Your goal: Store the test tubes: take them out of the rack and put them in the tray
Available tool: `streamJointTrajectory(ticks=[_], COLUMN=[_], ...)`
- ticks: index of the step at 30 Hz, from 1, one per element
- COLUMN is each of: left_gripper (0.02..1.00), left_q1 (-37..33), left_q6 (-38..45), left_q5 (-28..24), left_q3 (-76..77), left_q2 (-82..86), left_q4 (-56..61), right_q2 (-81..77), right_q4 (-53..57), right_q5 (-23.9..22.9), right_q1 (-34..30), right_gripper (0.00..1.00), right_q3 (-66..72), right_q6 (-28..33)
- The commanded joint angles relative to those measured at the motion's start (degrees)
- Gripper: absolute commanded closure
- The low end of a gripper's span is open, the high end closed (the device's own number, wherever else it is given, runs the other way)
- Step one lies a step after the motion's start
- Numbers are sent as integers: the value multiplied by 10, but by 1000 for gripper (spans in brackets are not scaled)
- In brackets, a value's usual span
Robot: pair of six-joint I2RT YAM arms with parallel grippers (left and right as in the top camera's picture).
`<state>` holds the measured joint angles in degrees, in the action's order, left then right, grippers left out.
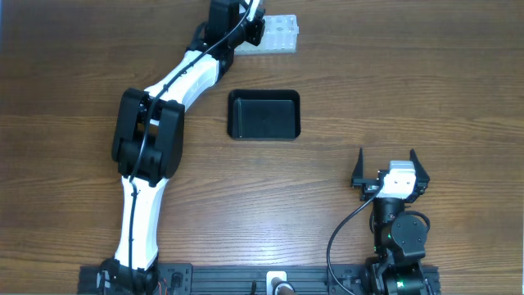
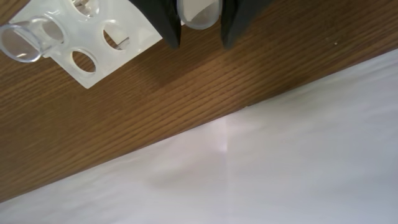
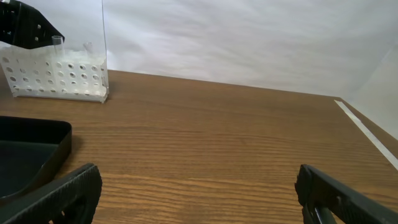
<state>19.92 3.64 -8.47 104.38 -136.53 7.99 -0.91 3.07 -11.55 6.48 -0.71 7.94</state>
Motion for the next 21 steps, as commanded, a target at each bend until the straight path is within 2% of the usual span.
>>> streamJointTrajectory(ticks=[1,17,21], left_gripper=[812,875,866], left_q1=[1,0,1], left_q6=[0,1,0], left_q5=[-11,2,2], left_q3=[11,11,11], left_q2=[-7,218,276], left_q4=[0,-55,-107], right_q2=[6,6,6], right_q4=[1,1,1], right_q5=[-3,-3,-3], right_q1=[3,3,3], right_gripper=[7,7,7], right_q3=[4,4,4], right_q6=[3,3,3])
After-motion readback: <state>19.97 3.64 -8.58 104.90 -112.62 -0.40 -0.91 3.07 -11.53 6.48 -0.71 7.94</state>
